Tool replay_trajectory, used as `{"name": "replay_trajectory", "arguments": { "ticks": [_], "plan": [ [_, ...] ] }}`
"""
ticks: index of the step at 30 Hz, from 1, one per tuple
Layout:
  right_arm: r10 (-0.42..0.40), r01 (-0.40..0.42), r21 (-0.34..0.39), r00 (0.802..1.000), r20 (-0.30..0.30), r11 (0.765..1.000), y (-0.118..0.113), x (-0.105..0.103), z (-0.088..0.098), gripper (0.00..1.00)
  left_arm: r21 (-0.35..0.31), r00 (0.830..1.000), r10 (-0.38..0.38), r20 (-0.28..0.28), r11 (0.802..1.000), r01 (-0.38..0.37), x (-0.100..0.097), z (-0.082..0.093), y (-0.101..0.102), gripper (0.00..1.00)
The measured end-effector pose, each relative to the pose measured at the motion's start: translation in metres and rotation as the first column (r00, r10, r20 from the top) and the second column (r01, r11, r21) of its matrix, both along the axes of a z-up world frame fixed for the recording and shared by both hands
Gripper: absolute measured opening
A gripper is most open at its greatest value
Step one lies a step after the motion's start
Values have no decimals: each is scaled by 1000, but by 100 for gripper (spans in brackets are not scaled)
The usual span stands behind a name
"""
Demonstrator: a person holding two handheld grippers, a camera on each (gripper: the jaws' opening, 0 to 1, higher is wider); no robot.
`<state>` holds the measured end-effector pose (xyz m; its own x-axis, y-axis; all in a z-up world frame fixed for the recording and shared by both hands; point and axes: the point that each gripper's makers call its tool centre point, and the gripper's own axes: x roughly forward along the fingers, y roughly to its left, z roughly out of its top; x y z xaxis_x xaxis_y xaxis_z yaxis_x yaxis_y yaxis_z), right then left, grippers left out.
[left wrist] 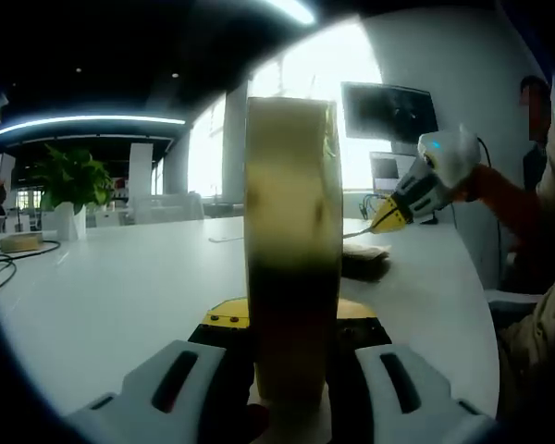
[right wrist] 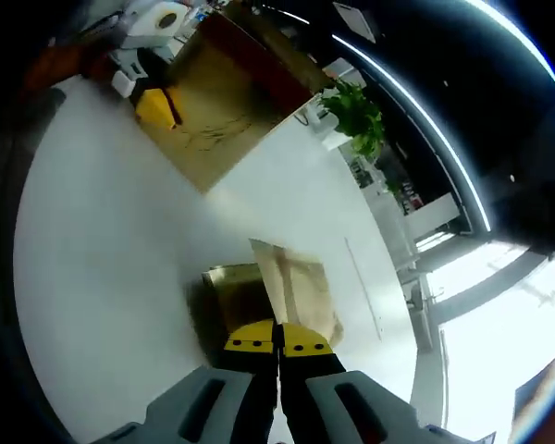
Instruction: Extract single mask from mask box in order stack masks on table
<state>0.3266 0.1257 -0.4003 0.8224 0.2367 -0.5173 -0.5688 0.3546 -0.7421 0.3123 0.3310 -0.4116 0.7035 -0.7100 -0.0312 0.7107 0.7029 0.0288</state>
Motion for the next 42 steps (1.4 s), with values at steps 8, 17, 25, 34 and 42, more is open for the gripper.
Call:
{"name": "replay_trajectory", "arguments": {
  "ticks": [8, 17, 25, 34, 42],
  "plan": [
    [13, -12, 18, 1000, -26, 1000, -5, 0, -16, 0, 1, 1000, 1, 0, 1000, -1, 0, 0, 0, 20],
    [32, -30, 22, 998, -59, 999, -4, -1, -24, 0, 0, 1000, 0, -1, 1000, 0, 0, 0, 0, 20],
    [11, -6, 66, 997, -74, 998, -7, -1, -22, 4, -1, 1000, 1, -2, 1000, -1, 0, 0, 0, 20],
    [-11, 18, 97, 997, -72, 995, -10, -10, -21, 8, 0, 1000, 2, -2, 1000, -2, 0, 0, 0, 20],
    [-63, 73, 198, 996, -56, 978, -20, -21, -14, 6, 1, 1000, 3, 0, 1000, -3, 1, 0, 0, 20]
  ]
}}
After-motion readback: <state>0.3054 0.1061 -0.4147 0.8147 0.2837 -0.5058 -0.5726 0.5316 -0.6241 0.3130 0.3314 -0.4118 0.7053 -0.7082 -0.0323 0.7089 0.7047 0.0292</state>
